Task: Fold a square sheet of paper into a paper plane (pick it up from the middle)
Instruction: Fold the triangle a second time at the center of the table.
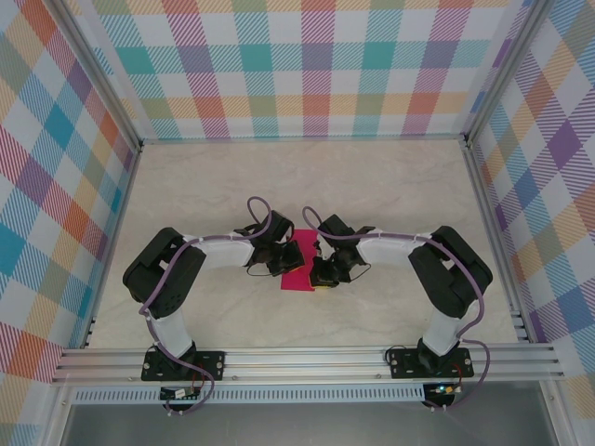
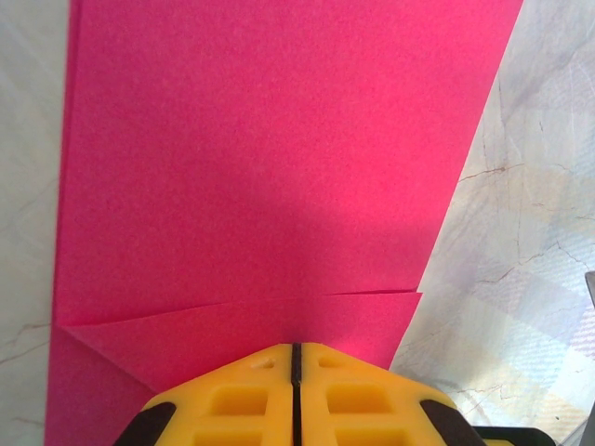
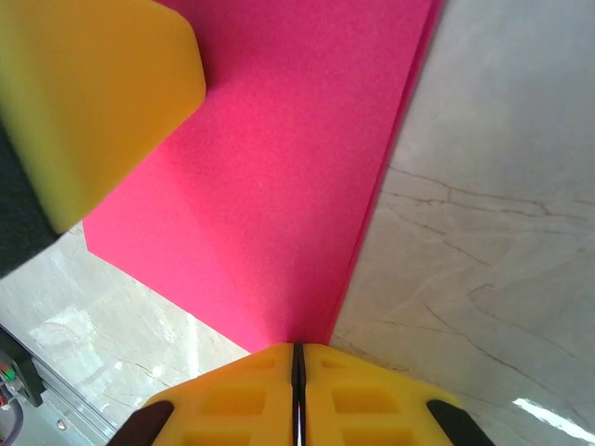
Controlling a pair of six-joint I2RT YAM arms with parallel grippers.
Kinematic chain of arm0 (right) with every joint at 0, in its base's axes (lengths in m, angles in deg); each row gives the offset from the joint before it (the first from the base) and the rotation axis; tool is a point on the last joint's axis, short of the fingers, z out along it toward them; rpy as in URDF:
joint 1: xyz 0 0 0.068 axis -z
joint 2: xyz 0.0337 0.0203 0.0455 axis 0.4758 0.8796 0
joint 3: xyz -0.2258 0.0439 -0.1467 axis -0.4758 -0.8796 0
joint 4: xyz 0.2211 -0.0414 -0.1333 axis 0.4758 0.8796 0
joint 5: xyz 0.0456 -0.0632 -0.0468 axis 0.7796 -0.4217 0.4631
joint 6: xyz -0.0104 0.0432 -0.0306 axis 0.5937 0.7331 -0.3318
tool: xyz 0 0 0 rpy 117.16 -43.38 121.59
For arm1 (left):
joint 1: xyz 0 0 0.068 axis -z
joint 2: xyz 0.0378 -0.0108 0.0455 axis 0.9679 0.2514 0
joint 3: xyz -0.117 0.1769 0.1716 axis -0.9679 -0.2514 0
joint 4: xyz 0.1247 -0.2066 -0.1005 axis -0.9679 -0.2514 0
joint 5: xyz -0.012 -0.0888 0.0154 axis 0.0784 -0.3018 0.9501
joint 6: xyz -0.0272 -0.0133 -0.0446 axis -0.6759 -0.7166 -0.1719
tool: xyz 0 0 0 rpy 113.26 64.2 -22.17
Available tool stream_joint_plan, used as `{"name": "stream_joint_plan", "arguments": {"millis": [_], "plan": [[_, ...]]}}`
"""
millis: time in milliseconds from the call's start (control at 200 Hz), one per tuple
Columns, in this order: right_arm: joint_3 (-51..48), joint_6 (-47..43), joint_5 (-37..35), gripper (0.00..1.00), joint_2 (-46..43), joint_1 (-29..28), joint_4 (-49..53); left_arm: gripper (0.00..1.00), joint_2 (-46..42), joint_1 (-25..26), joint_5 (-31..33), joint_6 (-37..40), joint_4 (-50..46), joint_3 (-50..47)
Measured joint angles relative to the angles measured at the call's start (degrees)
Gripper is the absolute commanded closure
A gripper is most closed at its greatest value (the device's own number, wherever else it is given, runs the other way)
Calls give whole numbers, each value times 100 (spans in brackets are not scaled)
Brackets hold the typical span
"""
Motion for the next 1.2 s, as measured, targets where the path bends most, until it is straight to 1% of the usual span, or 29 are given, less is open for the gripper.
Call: {"name": "stream_joint_plan", "arguments": {"millis": [285,505,785,1200], "plan": [[20,48,-238,90,-358,-247,57,92,0,0,-2,-4,0,0],[94,175,-428,90,-339,-409,50,92,0,0,-4,-39,2,0],[140,291,-616,91,-57,-424,31,92,0,0,-13,-129,17,-7],[146,304,-748,91,-7,-428,72,92,2,0,-15,-146,46,-13]]}}
